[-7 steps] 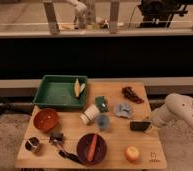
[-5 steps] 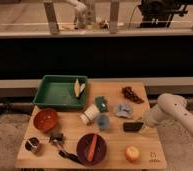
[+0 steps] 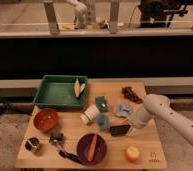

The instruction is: Wipe table surface with eraser

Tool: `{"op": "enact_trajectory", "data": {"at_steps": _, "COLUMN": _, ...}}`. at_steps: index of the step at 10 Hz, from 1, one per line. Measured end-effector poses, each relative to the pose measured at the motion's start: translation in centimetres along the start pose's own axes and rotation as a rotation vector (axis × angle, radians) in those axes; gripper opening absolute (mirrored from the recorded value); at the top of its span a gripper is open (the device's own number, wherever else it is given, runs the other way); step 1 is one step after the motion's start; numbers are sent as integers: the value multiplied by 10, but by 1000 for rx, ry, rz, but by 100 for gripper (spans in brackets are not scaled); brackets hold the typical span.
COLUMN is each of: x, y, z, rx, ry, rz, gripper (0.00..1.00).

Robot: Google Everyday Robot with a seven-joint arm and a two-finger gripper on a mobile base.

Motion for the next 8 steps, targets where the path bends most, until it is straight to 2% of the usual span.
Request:
{"op": "enact_trajectory", "data": {"at_steps": 1, "x": 5, "y": 4, "z": -4, "rx": 1, "ry": 5, "rz": 8, "gripper": 0}}
{"op": "enact_trajectory", "data": {"at_steps": 6, "x": 79, "y": 53, "z": -50, "rx": -5, "ry": 66, "rz": 75, "gripper": 0}}
{"op": "enact_trajectory", "data": {"at_steps": 8, "x": 105, "y": 58, "z": -63, "rx": 9, "ry": 86, "rz": 116, "gripper": 0}}
